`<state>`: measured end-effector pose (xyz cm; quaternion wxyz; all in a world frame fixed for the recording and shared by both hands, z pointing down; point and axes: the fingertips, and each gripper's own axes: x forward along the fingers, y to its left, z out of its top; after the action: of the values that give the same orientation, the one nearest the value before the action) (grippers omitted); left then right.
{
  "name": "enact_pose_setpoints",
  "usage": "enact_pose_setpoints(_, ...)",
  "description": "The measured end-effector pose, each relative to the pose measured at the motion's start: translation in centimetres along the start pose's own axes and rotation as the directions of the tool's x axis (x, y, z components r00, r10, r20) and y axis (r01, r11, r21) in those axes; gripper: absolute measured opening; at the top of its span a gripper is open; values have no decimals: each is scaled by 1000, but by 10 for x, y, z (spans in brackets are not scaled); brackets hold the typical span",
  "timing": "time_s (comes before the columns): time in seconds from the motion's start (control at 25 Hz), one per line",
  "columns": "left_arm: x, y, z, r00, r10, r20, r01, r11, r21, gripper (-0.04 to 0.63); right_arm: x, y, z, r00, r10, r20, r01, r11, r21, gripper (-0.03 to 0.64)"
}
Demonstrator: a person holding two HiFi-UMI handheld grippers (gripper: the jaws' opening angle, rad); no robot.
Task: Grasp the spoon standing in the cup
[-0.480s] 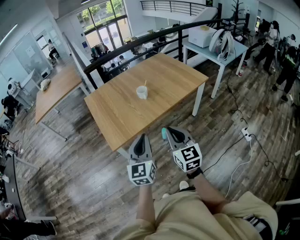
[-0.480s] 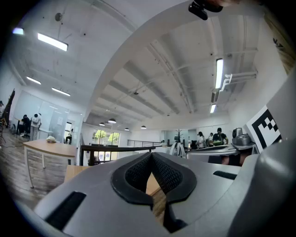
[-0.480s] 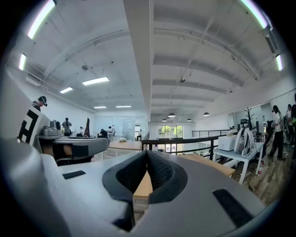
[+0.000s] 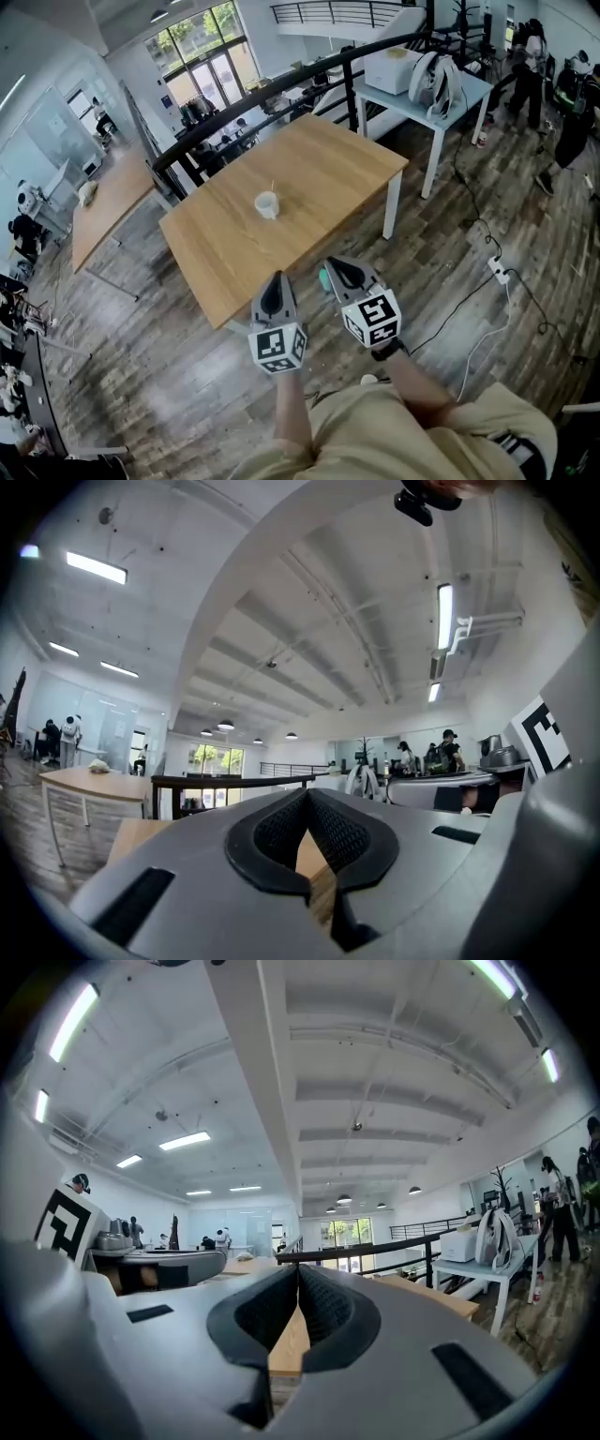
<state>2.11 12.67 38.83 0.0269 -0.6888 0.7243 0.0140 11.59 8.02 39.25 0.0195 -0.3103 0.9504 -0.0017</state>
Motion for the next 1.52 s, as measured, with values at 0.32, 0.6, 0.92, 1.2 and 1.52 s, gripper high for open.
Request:
enact_pose_setpoints(0.32,30,-14,-26,998,44,-53,-45,999,-1,12,9,-55,-30,998,-5,-55,9,998,58,15)
enact_pose_setpoints(0.6,75,-4,-39,997,46,-62,-47,999,1,12,41,-85,-46,997,-13,-75,19,997,76,15)
enact_pose_setpoints(0.92,172,33,-43,999,3,-38,-4,1000,-24,12,120,-121,-50,995,-24,-95,29,998,50,17)
enact_pose_setpoints(1.2,261,95,-43,999,-19,-34,17,999,-48,12,231,-150,-47,993,-32,-116,36,999,34,15)
enact_pose_setpoints(1.52,334,187,-58,998,-1,-58,-4,997,-79,12,367,-147,-54,989,28,-144,-25,999,25,15)
